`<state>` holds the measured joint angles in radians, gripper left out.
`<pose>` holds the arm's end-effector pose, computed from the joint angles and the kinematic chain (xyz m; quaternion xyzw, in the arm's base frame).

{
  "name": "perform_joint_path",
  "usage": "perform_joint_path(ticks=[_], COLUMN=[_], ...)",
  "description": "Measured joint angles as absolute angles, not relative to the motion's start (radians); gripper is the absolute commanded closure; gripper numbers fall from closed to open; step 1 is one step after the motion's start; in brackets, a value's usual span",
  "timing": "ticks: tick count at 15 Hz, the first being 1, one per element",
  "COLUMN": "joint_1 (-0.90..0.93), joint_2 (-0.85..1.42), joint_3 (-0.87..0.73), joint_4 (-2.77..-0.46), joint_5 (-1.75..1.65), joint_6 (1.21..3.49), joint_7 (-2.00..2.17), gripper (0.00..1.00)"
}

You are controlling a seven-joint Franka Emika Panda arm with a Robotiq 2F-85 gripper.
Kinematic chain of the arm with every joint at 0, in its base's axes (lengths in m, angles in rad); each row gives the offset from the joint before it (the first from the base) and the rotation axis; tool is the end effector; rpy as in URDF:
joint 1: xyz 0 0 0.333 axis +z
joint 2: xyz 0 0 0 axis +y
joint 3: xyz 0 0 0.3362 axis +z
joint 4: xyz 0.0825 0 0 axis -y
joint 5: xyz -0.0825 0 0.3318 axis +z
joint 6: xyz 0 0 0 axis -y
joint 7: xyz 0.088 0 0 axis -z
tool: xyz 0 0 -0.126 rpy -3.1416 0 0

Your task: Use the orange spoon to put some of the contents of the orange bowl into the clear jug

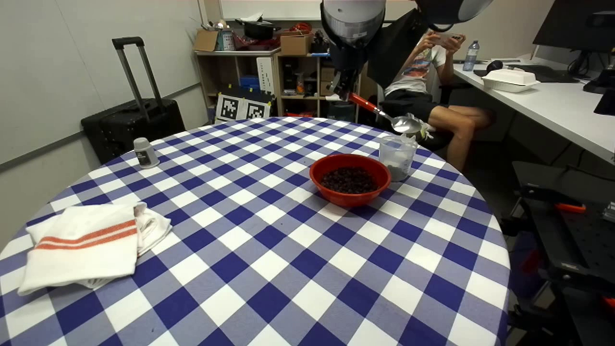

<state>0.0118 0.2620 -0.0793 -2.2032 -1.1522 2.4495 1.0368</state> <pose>0.5288 -0.0464 0.3072 0.9323 -0.0775 0.1556 0.3171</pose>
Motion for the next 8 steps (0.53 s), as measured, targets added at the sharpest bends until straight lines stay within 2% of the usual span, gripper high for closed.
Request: perform_joint_path(ticks=[8], joint_1=[0.006], joint_2=[0.197], joint_3=[-0.008], joint_4=[-2.195], joint_5=[-0.74], joint_6=[2.495], joint_7=[0.677], gripper=[0.95])
